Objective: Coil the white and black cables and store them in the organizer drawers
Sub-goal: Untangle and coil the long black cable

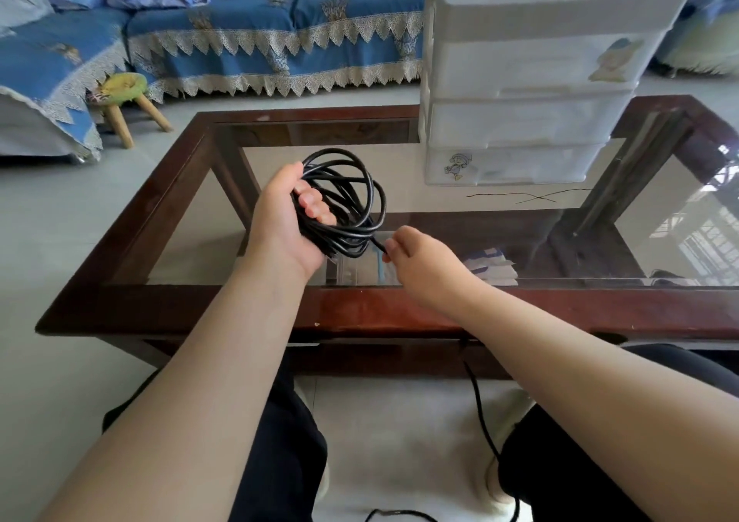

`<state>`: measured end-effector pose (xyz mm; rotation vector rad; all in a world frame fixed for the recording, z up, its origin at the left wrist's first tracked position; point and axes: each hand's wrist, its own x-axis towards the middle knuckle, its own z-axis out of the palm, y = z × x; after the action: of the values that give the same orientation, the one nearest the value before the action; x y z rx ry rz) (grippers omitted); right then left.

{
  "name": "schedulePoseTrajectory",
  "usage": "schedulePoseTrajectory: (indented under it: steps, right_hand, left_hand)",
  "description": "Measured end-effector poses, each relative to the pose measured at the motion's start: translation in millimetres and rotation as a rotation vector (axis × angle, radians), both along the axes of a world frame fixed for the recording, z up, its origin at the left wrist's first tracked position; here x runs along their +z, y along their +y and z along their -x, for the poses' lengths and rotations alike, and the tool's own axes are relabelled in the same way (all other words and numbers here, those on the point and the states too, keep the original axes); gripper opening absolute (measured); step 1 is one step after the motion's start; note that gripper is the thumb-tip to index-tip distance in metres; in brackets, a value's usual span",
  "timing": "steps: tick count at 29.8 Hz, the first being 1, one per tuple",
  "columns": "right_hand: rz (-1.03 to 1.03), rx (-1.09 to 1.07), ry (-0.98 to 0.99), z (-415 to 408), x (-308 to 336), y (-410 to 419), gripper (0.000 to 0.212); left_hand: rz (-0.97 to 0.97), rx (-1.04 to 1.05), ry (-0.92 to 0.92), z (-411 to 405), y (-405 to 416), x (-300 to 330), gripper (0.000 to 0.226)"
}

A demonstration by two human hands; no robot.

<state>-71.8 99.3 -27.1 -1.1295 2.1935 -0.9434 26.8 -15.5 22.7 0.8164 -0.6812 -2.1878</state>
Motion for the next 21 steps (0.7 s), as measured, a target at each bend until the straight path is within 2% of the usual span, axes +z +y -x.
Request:
schedulePoseTrajectory:
  steps: [4, 9, 12, 17, 21]
  right_hand:
    - [-0.103, 0.139, 0.106, -9, 4, 4, 0.019]
    - [-0.221, 0.311, 0.393, -21, -4, 11, 0.034]
    - [-0.248, 0.352, 0.489, -22, -2, 12, 0.040]
    - [-0.267, 0.400, 0.476, -27, 7, 8, 0.042]
    - [-0.188, 0.404, 0.380, -34, 11, 5, 0.013]
  left_hand:
    - [-0.010, 0.157, -0.044, 1, -4, 1, 0.041]
    - [0.054, 0.402, -0.141, -2, -16, 3, 0.040]
    - [0.079, 0.469, -0.170, -3, -14, 6, 0.043]
    - [0.111, 0.471, -0.185, 1, -6, 7, 0.045]
    - [0.188, 0.476, -0.239, 4, -2, 6, 0.049]
